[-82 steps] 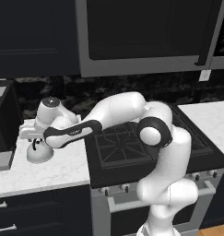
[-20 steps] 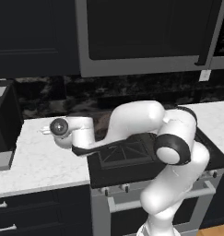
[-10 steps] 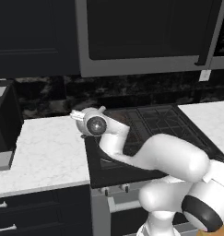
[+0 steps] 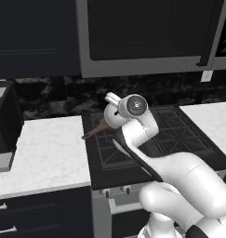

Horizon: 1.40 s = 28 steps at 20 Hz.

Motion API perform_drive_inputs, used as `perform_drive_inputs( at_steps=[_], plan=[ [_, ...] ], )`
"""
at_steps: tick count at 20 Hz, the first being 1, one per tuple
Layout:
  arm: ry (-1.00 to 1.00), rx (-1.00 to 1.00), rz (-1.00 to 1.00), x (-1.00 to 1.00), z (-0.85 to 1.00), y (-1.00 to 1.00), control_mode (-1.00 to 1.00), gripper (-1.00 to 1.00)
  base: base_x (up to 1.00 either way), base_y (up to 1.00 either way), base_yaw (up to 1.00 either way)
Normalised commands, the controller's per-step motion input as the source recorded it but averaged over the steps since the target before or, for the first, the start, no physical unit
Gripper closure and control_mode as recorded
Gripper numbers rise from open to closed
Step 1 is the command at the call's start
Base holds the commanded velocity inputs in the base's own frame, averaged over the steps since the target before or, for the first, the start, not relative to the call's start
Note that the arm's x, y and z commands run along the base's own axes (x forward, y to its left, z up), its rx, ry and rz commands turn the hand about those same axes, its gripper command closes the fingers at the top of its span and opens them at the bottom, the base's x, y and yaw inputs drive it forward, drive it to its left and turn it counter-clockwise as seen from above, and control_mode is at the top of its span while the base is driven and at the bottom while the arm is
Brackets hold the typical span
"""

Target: Pick the kettle from the counter and place it on a stove burner. Then turn the burner on.

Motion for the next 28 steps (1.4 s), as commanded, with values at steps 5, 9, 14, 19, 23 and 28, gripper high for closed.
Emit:
perform_drive_inputs(
  at_steps=[5,9,14,19,23,28],
  plan=[
    [0.12,0.16,-0.19,0.0,-0.24,-1.0,-1.0,1.0,0.0,0.0,0.0],
    [0.11,0.18,-0.14,0.0,-0.31,-1.0,-1.0,1.0,0.0,0.0,0.0],
    [0.13,0.15,-0.1,0.12,-0.2,-1.0,-1.0,1.0,0.0,0.0,0.0],
    [0.1,0.14,-0.08,0.1,-0.23,-1.0,-1.0,1.0,0.0,0.0,0.0],
    [0.03,0.13,-0.03,0.04,-0.35,-1.0,-1.0,1.0,0.0,0.0,0.0],
    [0.0,0.02,0.0,0.09,-0.44,-1.0,-1.0,1.0,0.0,0.0,0.0]
  ],
)
